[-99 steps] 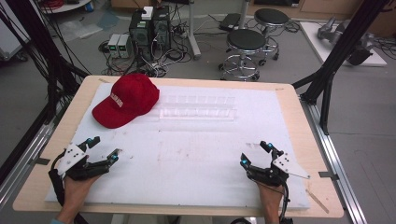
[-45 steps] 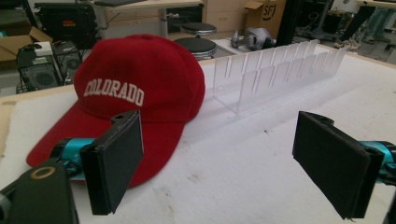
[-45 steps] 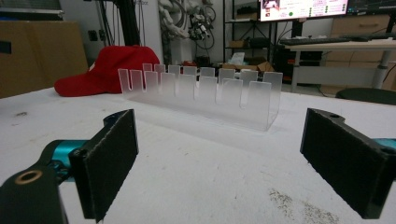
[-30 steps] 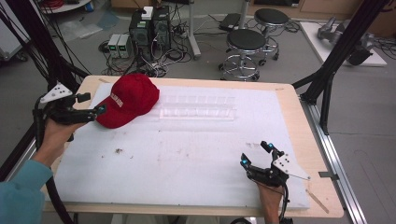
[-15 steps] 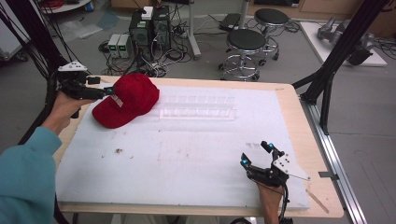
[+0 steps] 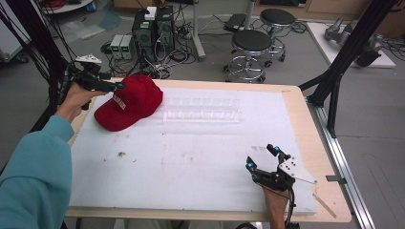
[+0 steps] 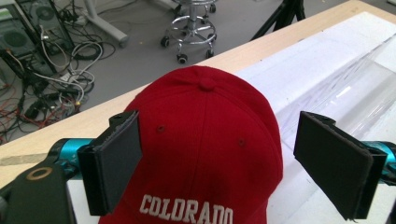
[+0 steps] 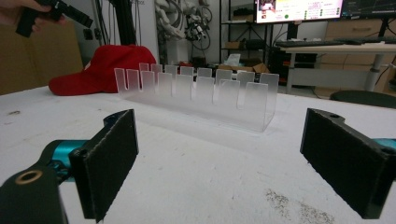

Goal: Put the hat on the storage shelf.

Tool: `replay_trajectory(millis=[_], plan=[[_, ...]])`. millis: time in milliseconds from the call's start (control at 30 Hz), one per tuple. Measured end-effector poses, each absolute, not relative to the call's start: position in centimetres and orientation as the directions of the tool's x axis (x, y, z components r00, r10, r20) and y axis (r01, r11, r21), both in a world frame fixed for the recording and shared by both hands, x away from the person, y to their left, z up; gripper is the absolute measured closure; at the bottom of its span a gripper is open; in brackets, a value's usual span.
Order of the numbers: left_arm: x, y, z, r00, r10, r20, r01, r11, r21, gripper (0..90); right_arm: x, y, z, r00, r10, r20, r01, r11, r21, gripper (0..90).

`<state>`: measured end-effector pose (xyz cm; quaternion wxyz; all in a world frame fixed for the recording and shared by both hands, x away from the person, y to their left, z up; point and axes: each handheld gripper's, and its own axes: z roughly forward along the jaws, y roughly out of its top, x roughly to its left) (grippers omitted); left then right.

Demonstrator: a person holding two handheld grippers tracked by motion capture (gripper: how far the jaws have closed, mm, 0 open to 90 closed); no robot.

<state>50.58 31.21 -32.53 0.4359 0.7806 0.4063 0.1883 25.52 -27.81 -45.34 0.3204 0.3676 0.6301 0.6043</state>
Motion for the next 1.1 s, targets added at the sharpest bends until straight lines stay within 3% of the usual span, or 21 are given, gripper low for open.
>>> replay_trajectory(millis=[500, 1100], plan=[[52.7, 28.8, -35.3, 0.588, 0.809, -0.013, 0.502, -0.352, 0.79, 14.0, 25.6, -27.6, -45.3, -0.52, 0.854, 0.032, 0.09, 0.018, 0.996, 10.3], [54.2, 27.9, -38.1, 0.566, 0.824, -0.017, 0.551, -0.362, 0.752, 14.1, 25.7, -27.4, -45.2, -0.521, 0.853, 0.02, 0.1, 0.038, 0.994, 10.3]])
